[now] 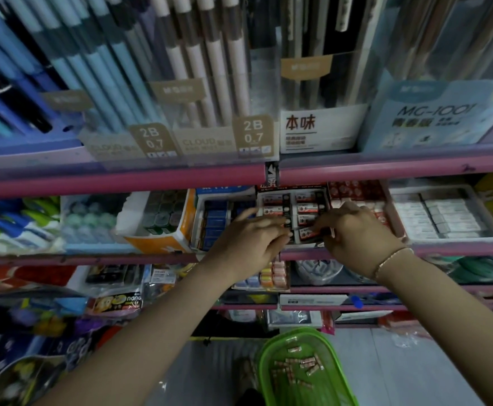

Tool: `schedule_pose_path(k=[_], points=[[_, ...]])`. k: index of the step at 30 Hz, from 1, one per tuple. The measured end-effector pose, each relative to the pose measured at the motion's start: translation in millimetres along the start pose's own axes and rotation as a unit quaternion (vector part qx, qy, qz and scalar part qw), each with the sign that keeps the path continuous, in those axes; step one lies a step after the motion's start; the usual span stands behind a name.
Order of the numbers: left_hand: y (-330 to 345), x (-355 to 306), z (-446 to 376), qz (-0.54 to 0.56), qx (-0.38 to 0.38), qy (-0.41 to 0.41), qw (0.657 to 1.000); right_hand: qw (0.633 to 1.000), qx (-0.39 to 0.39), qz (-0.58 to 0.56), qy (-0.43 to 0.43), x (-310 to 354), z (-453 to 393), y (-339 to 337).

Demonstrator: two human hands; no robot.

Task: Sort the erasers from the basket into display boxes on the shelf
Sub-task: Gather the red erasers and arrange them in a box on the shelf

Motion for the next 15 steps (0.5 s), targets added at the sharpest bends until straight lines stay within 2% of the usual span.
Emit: schedule_pose_path(k=[4,9,11,15], points=[[1.9,-1.2,2.2,0.001,0.006,0.004,1.0,0.996,-0.078,0.054,0.004,9.1,11.2,-3.6],[4.2,-1.2,5.7,-0.002,0.014,0.006,1.0,0.99,-0.117,0.08,-0.014,23.9,21.4,4.0],[5.1,-0.5,5.0,0.002,0.023,0.006,1.0,0.989,-0.1,0.106,-0.018,27.1,22.0,6.8],[0.6,2.1,-1.1,-0.003,0.034,0.007,0.999,0.983,0.01,0.183,-0.023,23.9,14.6,16.6]])
Point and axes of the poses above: each hand's wrist, its own z-axis away from the middle knuckle, its own y-axis out of the palm, x = y × z, the point moved 9 cm from there along -z, towards the middle knuckle, and after that the axes turned 5 degrees about -z, right-handed, at the moved point
